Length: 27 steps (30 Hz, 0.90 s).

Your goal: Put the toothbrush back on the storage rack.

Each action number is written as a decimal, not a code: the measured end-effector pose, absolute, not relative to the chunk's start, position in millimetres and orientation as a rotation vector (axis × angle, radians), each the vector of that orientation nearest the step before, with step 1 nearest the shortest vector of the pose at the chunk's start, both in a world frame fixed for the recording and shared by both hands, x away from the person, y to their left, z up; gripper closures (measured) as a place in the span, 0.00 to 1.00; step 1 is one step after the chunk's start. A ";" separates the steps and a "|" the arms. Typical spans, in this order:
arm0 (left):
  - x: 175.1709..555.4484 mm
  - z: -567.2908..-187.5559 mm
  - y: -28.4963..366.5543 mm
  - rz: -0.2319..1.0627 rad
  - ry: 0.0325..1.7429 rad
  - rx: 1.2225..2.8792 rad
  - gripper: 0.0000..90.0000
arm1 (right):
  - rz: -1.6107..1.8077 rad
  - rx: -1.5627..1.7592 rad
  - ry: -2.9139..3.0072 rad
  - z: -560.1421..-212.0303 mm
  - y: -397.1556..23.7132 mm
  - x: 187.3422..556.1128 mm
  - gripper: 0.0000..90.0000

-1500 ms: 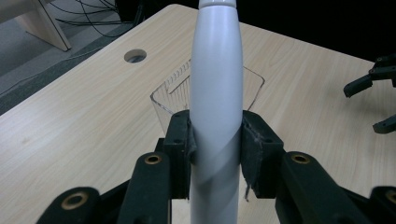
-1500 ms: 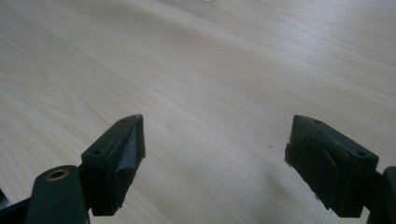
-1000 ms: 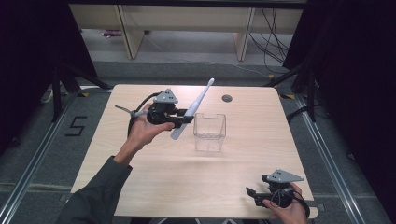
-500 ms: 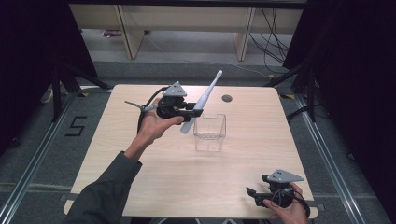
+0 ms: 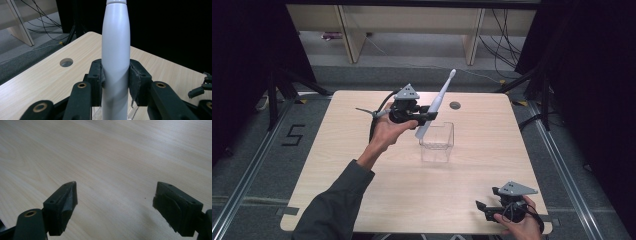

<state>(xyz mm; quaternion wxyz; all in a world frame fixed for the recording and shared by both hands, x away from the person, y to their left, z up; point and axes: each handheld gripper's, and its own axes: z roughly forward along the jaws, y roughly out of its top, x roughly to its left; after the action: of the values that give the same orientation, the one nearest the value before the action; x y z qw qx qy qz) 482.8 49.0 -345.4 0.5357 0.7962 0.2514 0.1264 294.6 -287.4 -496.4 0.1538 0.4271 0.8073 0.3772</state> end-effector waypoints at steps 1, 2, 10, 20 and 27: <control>482.8 -345.4 49.0 0.301 0.599 1.896 0.73 | 1.081 1.224 2.314 -496.4 -287.4 294.6 0.21; 486.0 -346.5 45.7 0.305 0.595 1.894 0.73 | 1.080 1.222 2.316 -496.4 -287.4 294.5 0.21; 498.3 -353.7 33.0 0.325 0.574 1.892 0.73 | 1.080 1.224 2.319 -496.4 -287.6 294.5 0.21; 504.2 -371.7 22.8 0.312 0.570 1.944 0.73 | 1.087 1.220 2.317 -495.9 -287.9 294.2 0.21; 505.3 -382.8 18.8 0.308 0.565 1.951 0.73 | 1.089 1.219 2.317 -495.9 -287.8 294.2 0.21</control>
<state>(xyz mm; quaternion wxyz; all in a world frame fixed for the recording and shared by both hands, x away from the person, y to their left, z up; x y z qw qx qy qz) 505.3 18.8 -382.8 0.5174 0.8126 0.2355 0.1285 294.2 -287.8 -495.9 0.1524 0.4248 0.8076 0.3796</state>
